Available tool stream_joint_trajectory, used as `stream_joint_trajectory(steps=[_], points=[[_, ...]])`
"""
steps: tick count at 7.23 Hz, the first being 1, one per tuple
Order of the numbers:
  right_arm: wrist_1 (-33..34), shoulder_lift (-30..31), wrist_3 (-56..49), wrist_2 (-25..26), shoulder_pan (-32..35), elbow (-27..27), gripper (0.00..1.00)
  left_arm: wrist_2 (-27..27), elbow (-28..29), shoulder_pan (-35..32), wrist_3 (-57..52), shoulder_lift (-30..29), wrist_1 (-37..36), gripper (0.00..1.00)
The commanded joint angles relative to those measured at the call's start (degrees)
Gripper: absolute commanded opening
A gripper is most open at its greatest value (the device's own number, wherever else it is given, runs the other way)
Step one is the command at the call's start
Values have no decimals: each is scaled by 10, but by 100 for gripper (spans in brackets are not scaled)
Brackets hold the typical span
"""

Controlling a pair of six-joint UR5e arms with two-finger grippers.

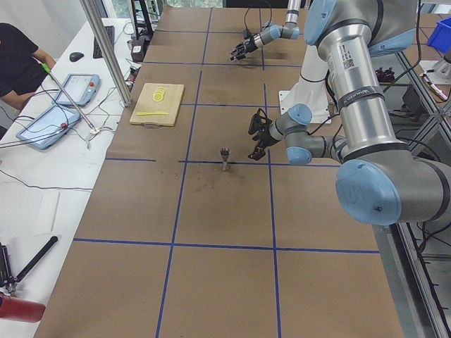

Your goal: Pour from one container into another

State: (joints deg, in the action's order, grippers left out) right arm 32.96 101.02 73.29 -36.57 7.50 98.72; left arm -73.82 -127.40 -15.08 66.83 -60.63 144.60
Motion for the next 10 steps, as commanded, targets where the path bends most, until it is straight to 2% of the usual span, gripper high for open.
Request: stream_joint_trajectory(steps=[1,2,6,8,9,10], points=[[0,0,0,3,-2,-10,88,-63,-15,-62,-55,9,1,100],[-1,1,0,4,-2,-11,99,-83,-17,-81,-66,8,1,100],[-1,5,0,3,-2,-10,100,-176,-34,-192,-143,7,2,100],[-18,32,-1,0,-3,-7,100,-318,-34,-349,-259,-5,2,100],[-90,66,-2,-9,-13,-7,100,-374,-26,-412,-312,-8,1,100],[-111,77,-2,-10,-25,-6,100,-394,-22,-441,-338,-9,0,100]])
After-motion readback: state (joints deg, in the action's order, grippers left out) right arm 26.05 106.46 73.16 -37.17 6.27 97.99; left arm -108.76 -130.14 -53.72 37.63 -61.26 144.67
